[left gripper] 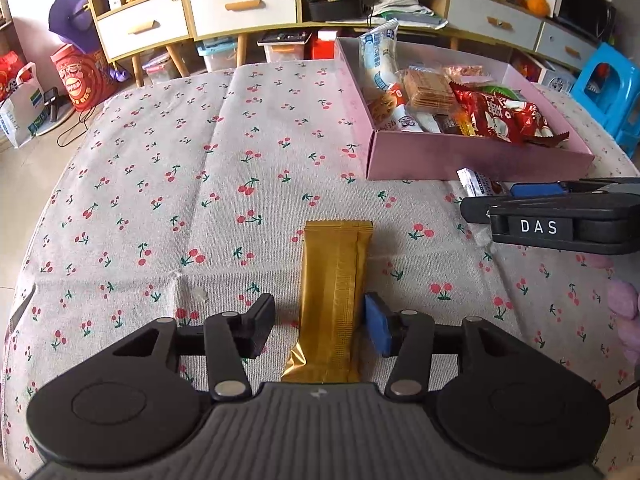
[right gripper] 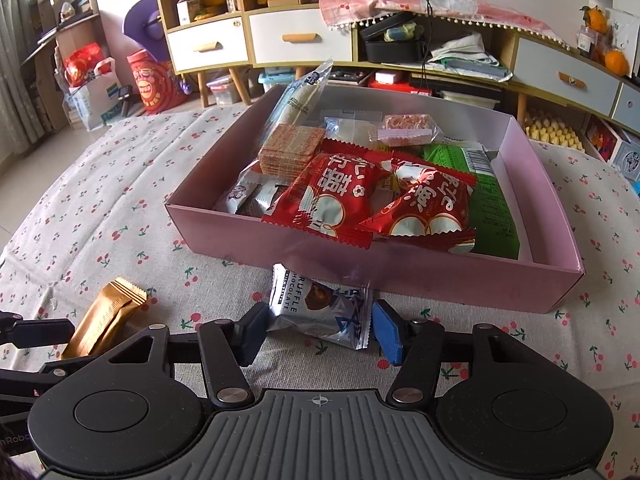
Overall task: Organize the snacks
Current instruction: 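Grasp the silver packet with the right gripper while the left gripper holds the gold bar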
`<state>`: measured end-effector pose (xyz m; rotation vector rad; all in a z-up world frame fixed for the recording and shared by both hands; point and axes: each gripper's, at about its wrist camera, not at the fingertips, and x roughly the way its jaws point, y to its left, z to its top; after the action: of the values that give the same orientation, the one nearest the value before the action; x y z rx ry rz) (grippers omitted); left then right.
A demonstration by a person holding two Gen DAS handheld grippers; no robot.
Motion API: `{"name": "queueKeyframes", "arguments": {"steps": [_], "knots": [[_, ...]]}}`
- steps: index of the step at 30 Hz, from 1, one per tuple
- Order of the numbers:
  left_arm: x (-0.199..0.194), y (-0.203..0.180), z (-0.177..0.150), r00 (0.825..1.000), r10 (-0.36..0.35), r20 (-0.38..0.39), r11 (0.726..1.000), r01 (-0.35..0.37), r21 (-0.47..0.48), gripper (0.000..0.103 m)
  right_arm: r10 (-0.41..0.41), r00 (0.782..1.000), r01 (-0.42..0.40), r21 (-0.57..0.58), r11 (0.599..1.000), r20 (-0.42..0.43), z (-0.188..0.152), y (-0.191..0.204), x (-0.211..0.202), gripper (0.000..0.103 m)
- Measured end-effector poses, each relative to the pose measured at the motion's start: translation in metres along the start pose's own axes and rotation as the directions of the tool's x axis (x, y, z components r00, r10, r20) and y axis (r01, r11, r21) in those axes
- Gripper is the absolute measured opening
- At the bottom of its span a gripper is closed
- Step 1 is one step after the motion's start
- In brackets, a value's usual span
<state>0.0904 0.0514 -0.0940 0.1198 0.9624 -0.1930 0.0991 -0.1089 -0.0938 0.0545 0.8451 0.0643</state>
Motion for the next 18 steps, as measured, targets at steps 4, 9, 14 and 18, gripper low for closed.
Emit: {"name": "queueKeyframes", "arguments": {"steps": [4, 9, 14, 18], "knots": [[-0.001, 0.000, 0.001, 1.000, -0.005, -0.004, 1.000, 0.005, -0.006, 0.037, 0.033, 0.999, -0.033, 0.010, 0.999, -0.001, 0.002, -0.002, -0.004, 0.045], [-0.002, -0.001, 0.001, 1.000, 0.004, -0.004, 1.000, -0.005, -0.011, 0.028, 0.056, 0.998, -0.056, 0.010, 0.998, -0.024, 0.002, -0.001, -0.008, 0.044], [-0.001, 0.002, 0.002, 1.000, 0.000, -0.006, 1.000, -0.001, -0.027, 0.026, 0.094, 0.994, -0.090, 0.091, 0.992, -0.049, 0.005, -0.010, -0.015, 0.038], [-0.002, 0.003, 0.002, 1.000, -0.005, -0.010, 0.999, 0.005, -0.040, 0.026, 0.133, 0.989, -0.122, 0.152, 0.981, -0.059, 0.008, -0.019, -0.020, 0.037]]}}
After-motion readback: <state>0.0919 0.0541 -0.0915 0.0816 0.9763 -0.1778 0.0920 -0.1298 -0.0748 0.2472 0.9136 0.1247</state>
